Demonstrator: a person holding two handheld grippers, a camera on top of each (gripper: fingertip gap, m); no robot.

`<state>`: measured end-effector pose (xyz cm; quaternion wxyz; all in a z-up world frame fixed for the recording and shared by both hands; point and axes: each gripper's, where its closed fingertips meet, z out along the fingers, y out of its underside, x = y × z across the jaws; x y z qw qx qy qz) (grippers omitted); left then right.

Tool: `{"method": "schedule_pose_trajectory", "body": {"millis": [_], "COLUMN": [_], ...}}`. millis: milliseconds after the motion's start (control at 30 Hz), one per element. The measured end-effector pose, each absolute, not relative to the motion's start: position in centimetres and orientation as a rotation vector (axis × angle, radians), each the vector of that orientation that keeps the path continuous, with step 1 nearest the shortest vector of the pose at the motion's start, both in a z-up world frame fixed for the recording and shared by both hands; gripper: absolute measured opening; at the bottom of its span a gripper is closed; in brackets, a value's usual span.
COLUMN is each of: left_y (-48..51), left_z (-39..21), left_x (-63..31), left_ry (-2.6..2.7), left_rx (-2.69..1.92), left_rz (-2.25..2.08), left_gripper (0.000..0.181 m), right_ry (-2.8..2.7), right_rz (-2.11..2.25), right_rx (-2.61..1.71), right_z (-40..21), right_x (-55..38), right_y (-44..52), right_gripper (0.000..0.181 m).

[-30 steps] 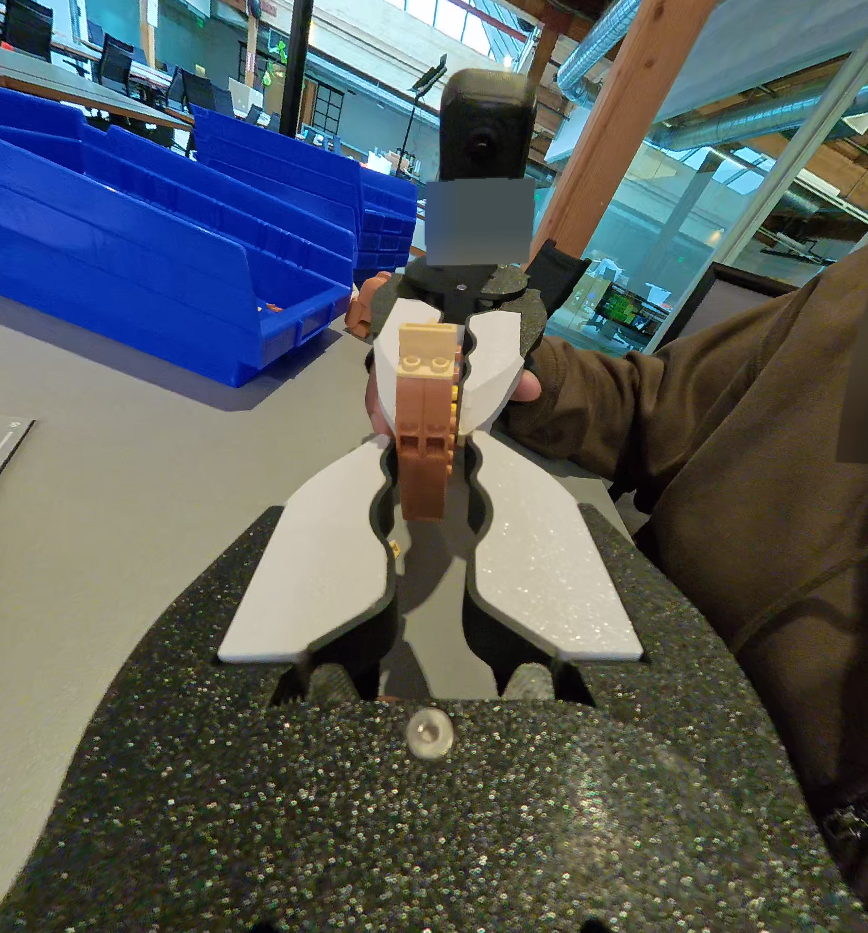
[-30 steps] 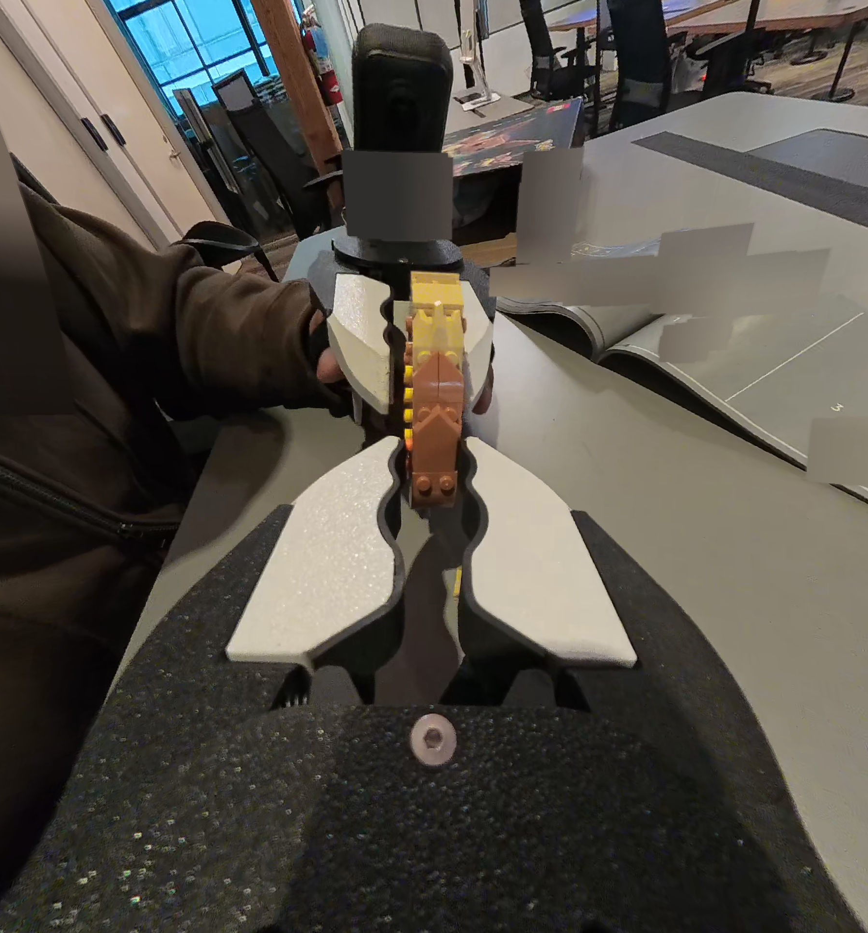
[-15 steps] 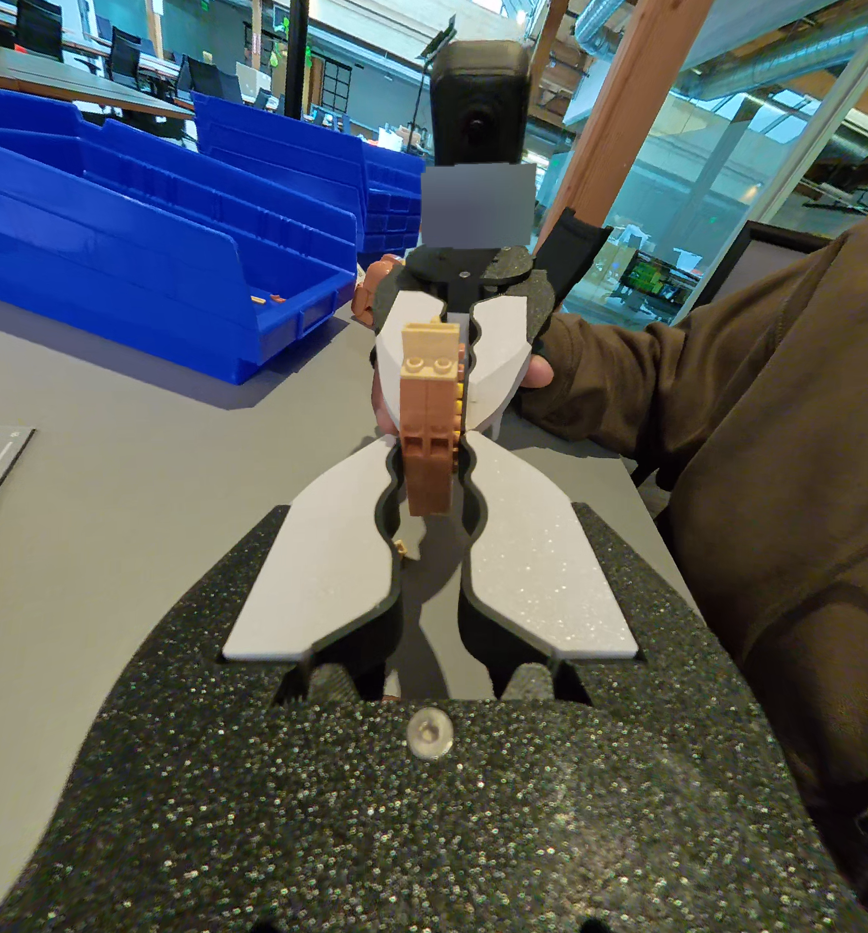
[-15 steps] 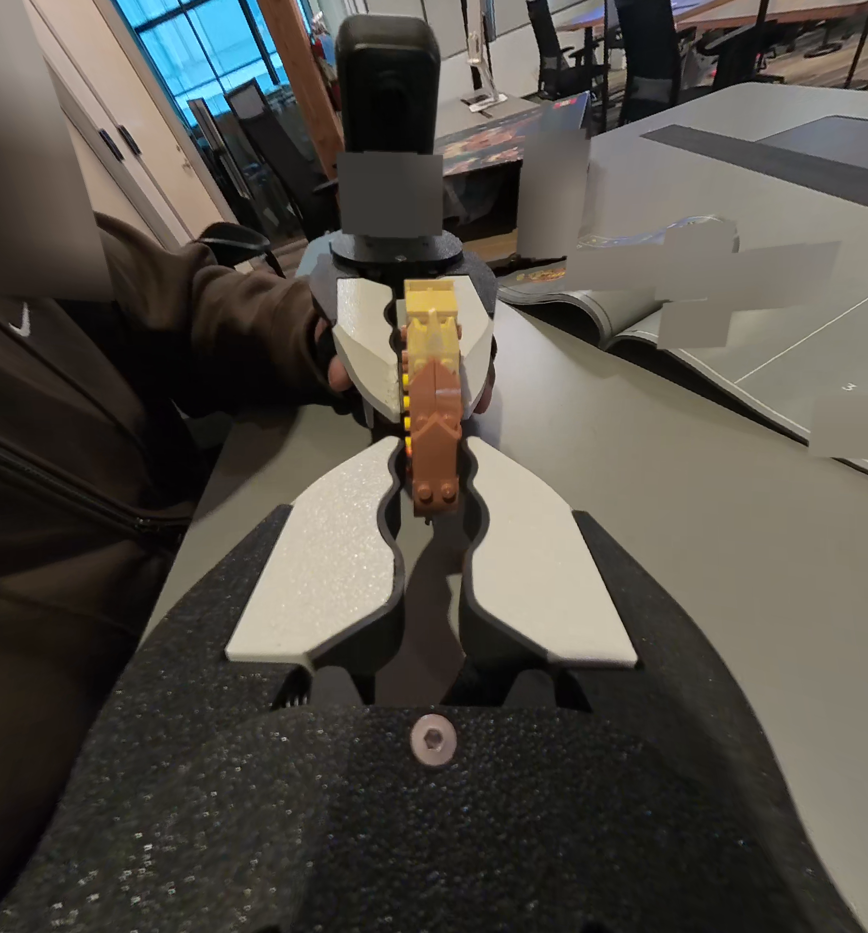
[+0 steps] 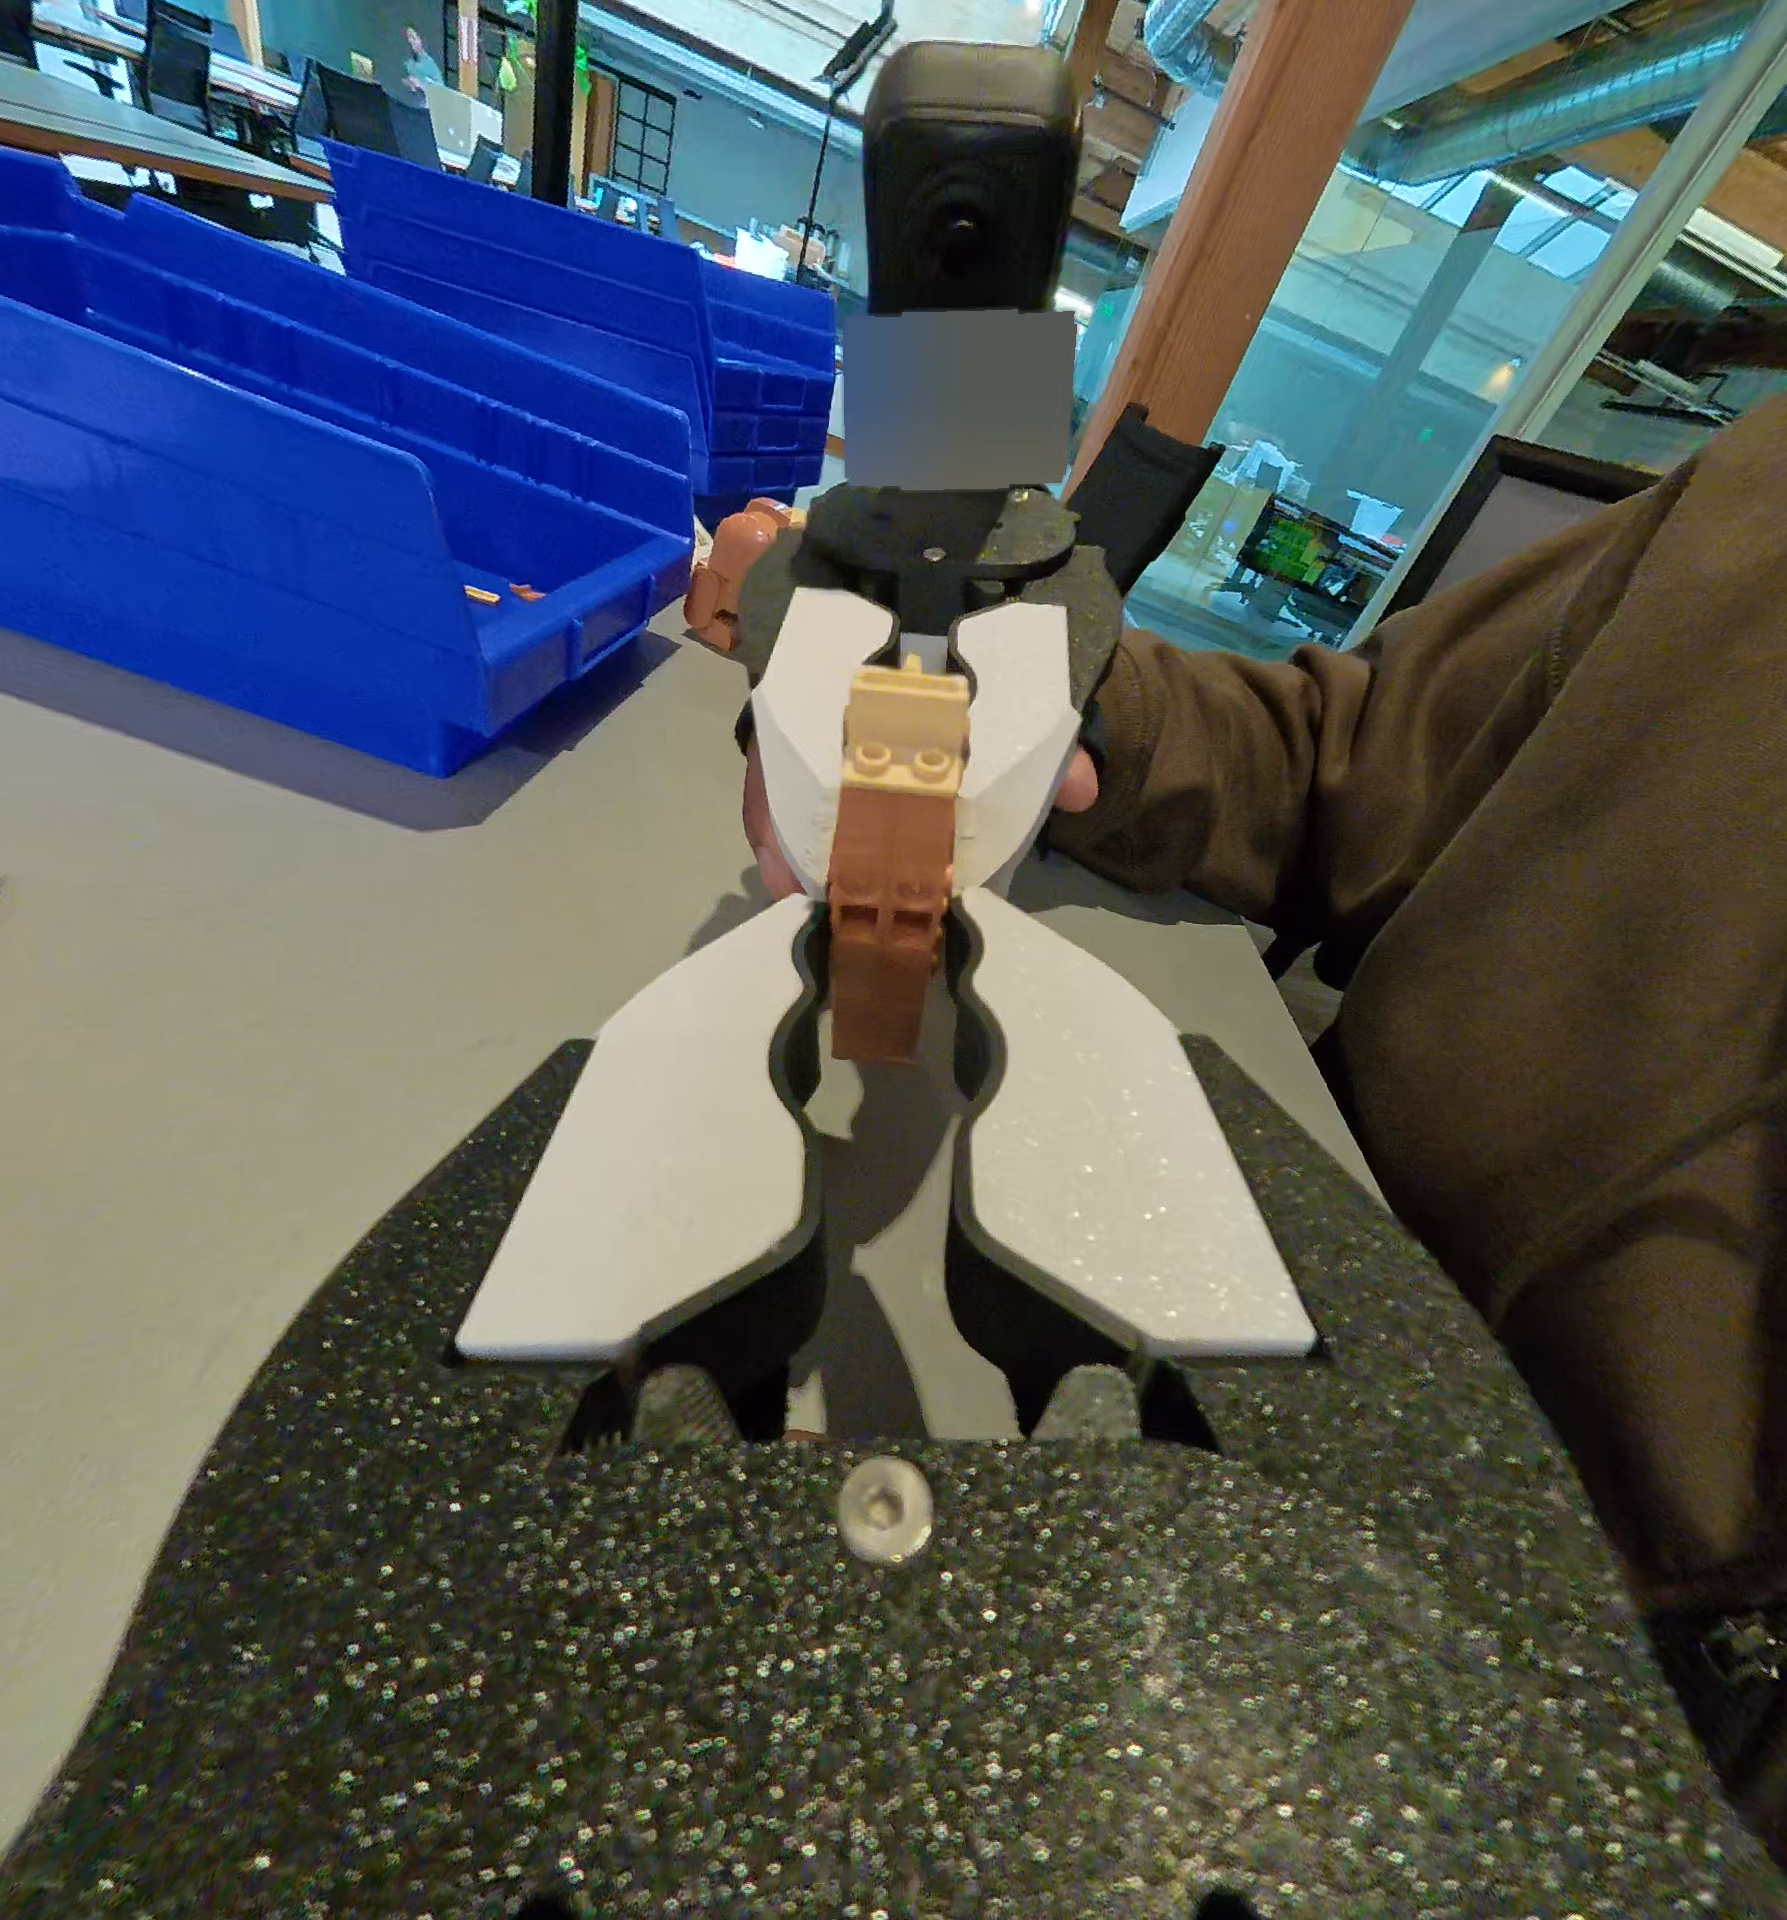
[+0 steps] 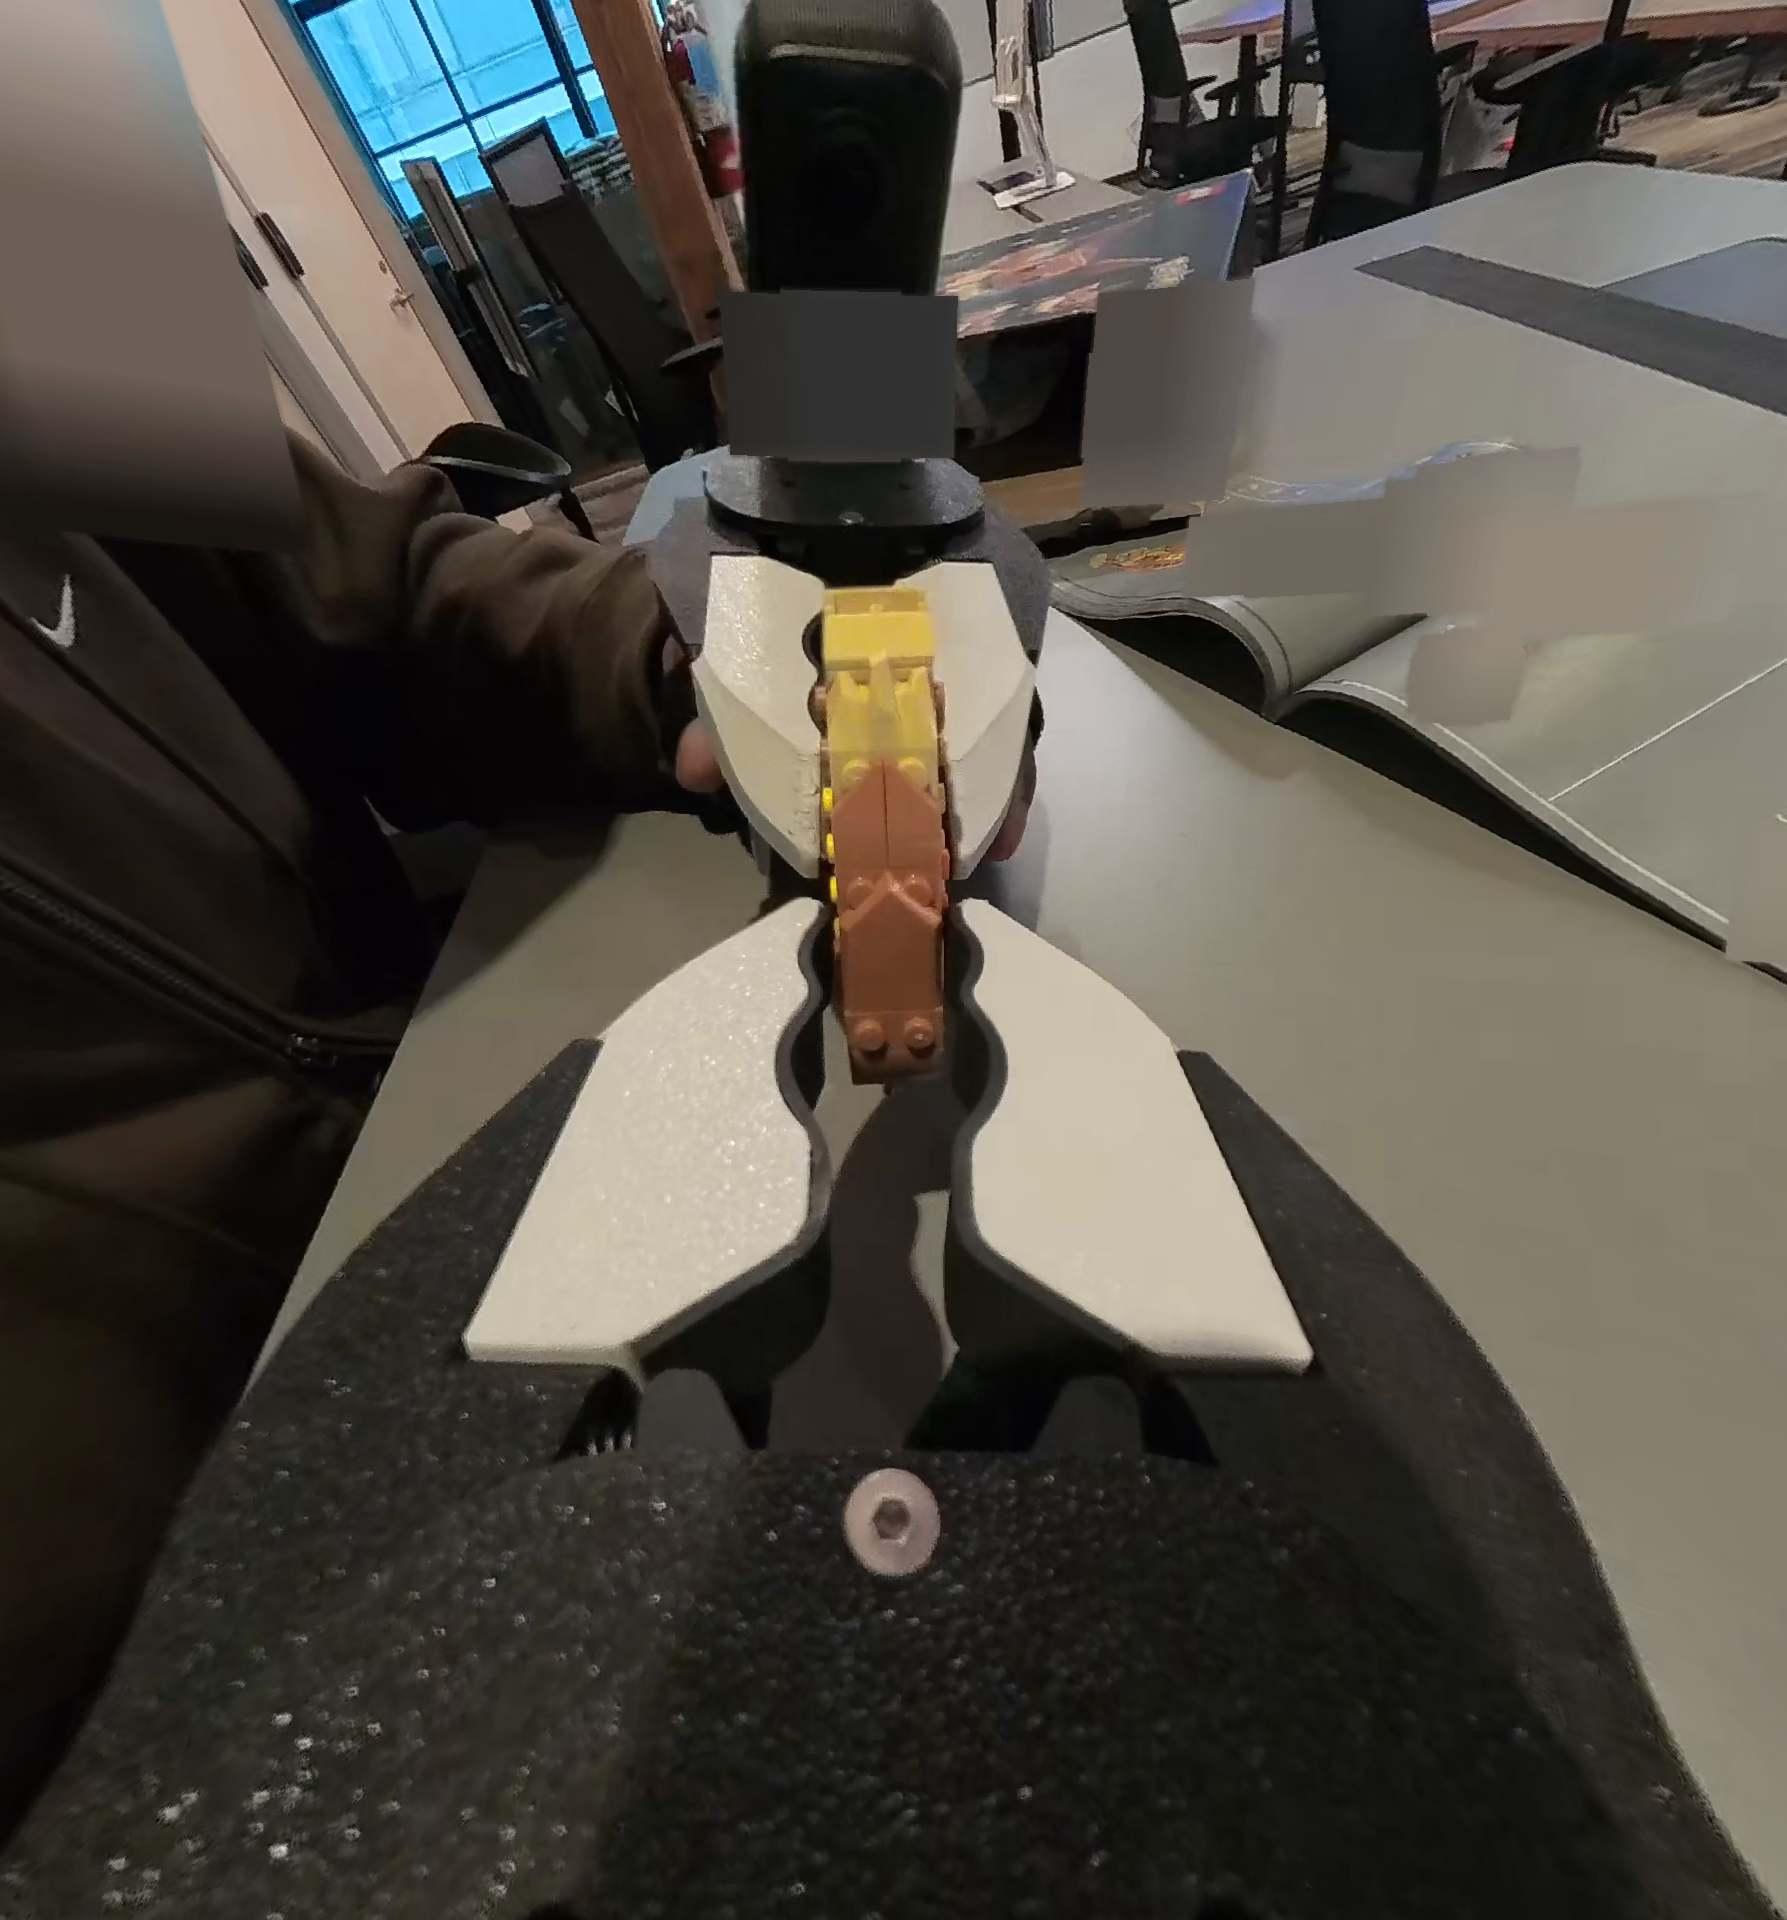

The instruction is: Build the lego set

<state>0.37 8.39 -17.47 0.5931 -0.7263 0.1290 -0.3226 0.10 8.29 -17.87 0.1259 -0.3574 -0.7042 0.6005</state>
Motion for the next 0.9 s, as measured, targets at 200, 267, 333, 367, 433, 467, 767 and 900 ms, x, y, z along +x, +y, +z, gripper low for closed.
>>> {"method": "schedule_pose_trajectory", "body": {"millis": [200, 267, 333, 367, 433, 467, 767, 900], "left_y": [8.0, 7.8, 7.6, 7.5, 7.1, 6.7, 7.5, 8.2], "left_z": [-17.9, -18.4, -19.1, -19.6, -21.3, -22.2, -25.2, -25.5], "left_x": [0.3, 0.0, -0.5, -0.8, -1.3, -1.3, 1.0, 1.2], "left_ry": [0.338, 0.363, 0.392, 0.418, 0.500, 0.548, 0.609, 0.570], "left_rx": [-1.727, -1.760, -1.806, -1.841, -1.952, -2.014, -2.240, -2.276], "left_rz": [-0.757, -0.730, -0.678, -0.643, -0.552, -0.522, -0.530, -0.523], "left_gripper": [0.034, 0.036, 0.036, 0.036, 0.036, 0.036, 0.035, 0.035], "right_ry": [-2.019, -1.998, -1.977, -1.965, -1.941, -1.931, -1.904, -1.895], "right_rz": [1.722, 1.710, 1.696, 1.693, 1.690, 1.689, 1.669, 1.659], "right_rx": [-1.051, -1.061, -1.070, -1.077, -1.097, -1.110, -1.129, -1.133], "right_z": [-17.4, -17.1, -16.9, -16.8, -16.7, -16.7, -16.4, -16.3], "right_x": [0.0, 0.0, 0.0, 0.0, -0.1, -0.1, -0.2, -0.2], "right_y": [9.5, 10.2, 11.0, 11.4, 12.1, 12.4, 13.1, 13.3], "right_gripper": [0.020, 0.019, 0.020, 0.020, 0.020, 0.020, 0.020, 0.020]}}
